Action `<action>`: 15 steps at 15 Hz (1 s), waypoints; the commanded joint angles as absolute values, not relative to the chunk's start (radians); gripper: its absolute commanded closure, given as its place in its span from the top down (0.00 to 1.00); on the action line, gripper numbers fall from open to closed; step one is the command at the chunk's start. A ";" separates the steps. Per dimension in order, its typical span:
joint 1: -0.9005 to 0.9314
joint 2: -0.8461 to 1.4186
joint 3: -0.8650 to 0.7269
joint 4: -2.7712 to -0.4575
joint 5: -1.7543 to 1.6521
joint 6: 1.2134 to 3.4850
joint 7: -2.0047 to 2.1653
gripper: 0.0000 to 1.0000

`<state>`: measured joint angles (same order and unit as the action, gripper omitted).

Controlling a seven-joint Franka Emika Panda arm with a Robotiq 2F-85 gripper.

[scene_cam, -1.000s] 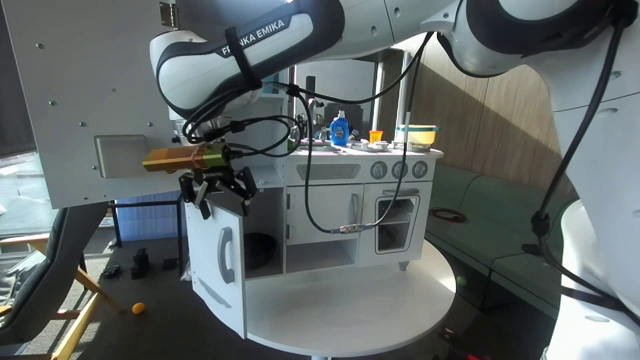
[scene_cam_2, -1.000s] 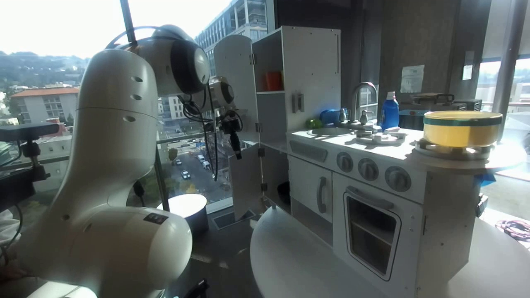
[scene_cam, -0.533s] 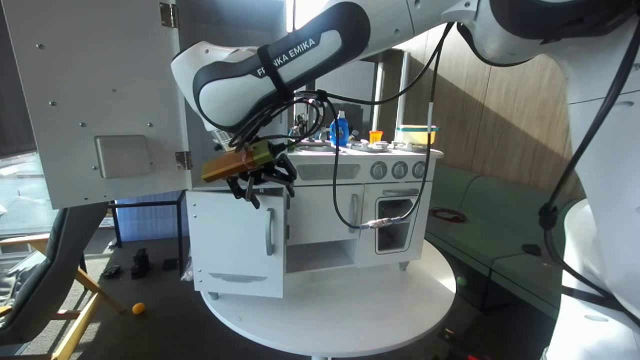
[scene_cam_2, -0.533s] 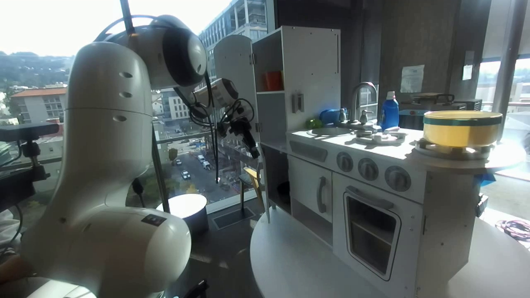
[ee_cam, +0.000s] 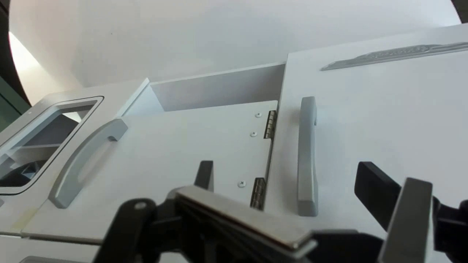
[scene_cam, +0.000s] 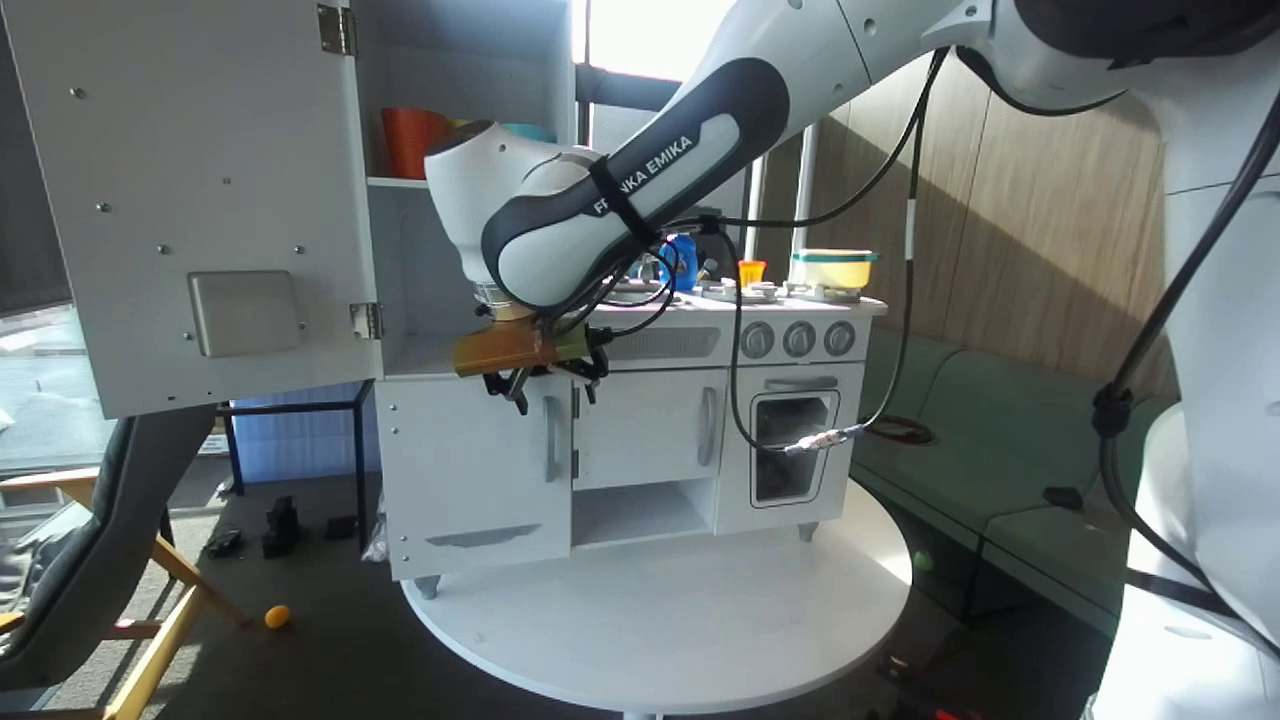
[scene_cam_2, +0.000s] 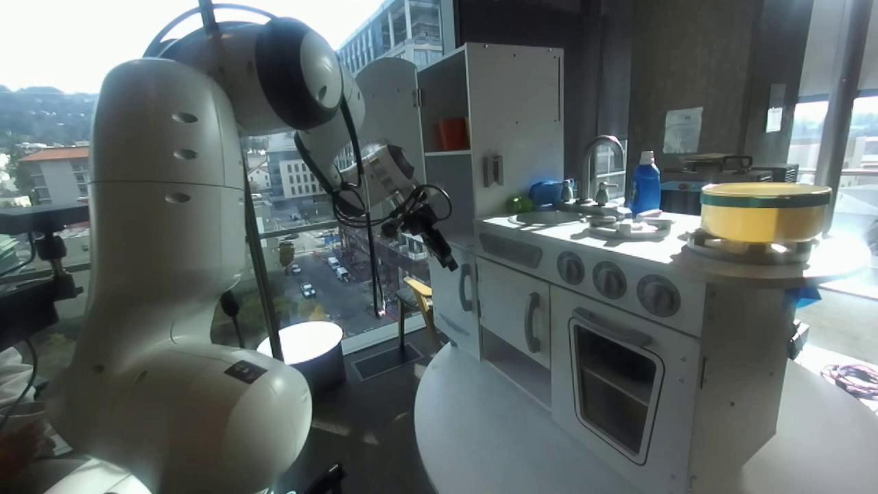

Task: Close all the bottom cabinet doors

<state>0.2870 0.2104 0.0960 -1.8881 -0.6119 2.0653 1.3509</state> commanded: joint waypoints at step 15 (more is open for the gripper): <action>0.149 -0.538 0.135 -2.430 -0.274 2.324 0.930 1.00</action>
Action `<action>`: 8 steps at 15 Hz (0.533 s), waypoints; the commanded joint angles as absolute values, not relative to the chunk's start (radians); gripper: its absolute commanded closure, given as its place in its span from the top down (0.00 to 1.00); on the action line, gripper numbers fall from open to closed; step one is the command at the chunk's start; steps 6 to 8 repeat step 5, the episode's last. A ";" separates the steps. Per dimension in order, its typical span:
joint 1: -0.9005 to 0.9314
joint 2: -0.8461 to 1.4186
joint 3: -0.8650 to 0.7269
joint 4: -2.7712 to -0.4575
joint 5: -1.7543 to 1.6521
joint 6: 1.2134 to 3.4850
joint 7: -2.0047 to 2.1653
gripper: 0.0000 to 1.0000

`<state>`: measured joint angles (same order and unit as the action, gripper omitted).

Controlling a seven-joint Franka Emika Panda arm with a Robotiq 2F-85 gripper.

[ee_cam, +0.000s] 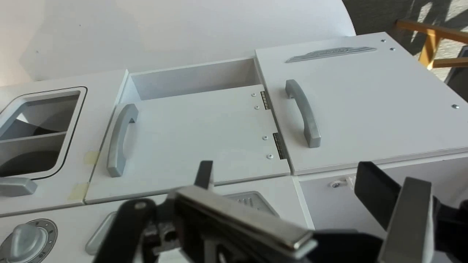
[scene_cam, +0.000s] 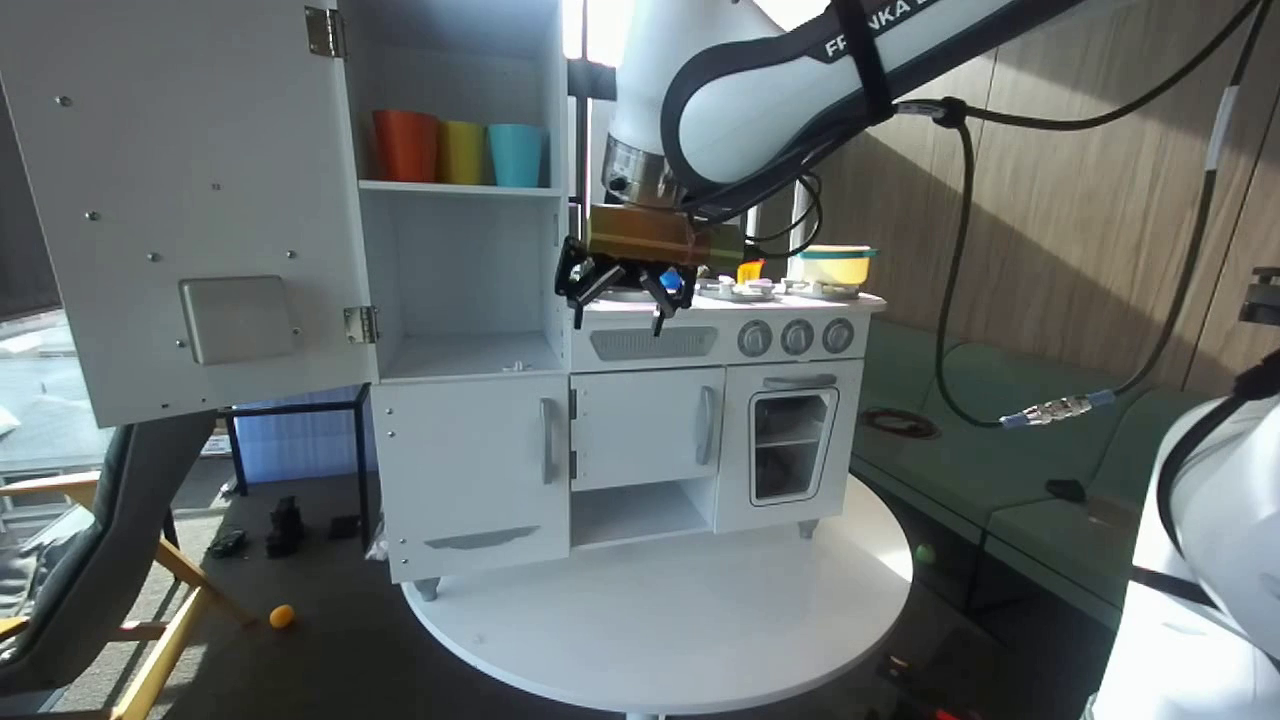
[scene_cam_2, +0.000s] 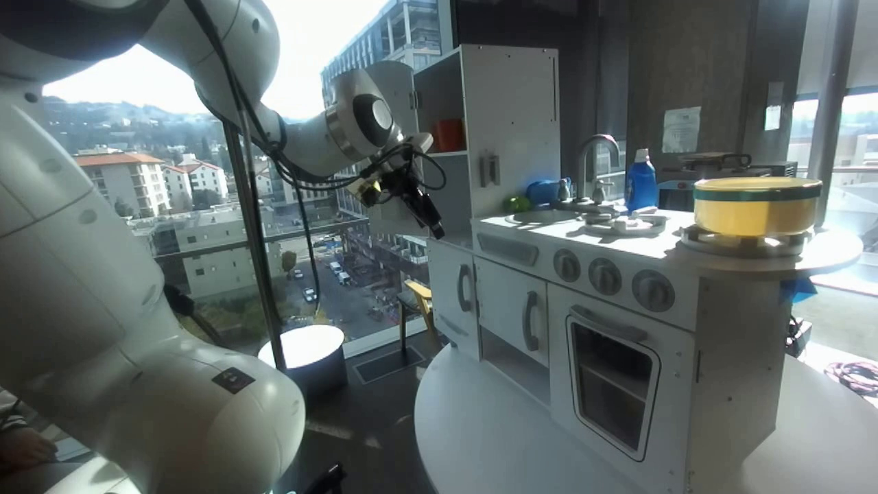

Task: Close all the bottom cabinet doors

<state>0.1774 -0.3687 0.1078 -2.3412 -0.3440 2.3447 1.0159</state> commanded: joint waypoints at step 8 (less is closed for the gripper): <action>0.116 -0.707 0.152 -2.496 -0.208 2.281 0.821 1.00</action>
